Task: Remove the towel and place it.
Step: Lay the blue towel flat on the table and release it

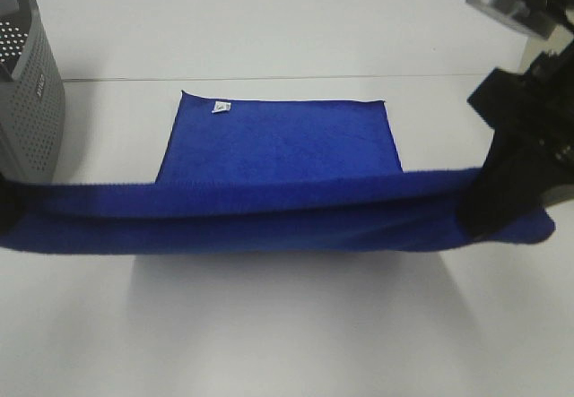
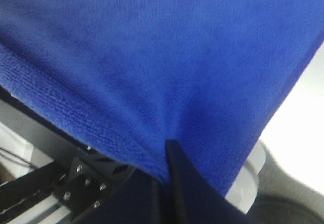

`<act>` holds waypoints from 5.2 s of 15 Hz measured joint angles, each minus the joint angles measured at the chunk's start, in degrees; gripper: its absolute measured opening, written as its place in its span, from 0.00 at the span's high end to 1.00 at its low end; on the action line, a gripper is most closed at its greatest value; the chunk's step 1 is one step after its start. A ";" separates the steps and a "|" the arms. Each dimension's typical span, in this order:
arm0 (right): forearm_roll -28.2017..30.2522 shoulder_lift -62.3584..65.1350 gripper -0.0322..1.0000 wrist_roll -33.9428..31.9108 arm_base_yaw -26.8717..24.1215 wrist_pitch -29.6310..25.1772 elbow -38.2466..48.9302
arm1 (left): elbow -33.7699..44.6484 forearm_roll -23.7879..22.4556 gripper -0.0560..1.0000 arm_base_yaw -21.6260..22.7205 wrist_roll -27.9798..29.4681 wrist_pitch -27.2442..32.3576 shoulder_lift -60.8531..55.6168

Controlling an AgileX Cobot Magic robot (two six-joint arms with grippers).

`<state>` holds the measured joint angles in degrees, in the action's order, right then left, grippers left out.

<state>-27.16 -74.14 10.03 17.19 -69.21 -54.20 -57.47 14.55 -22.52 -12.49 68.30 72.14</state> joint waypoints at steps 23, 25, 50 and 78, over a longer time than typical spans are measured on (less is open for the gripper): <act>0.92 0.11 0.69 -0.29 -0.06 -0.11 16.27 | 20.80 13.01 0.65 -5.50 -1.66 0.63 -0.40; 0.97 0.11 0.51 -3.44 -0.06 -0.11 16.27 | 20.80 14.09 0.51 -5.50 -1.66 0.63 -0.40; -8.59 -30.71 0.30 10.14 -23.61 -0.17 -32.66 | -32.77 6.02 0.36 12.61 5.44 -7.56 35.81; -4.70 -71.91 0.30 10.60 -22.23 2.92 -65.37 | -74.94 10.94 0.36 21.26 -0.57 -0.57 79.07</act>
<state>-31.86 -146.05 20.63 -5.04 -66.29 -119.58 -132.41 25.50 -1.26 -13.06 67.72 151.20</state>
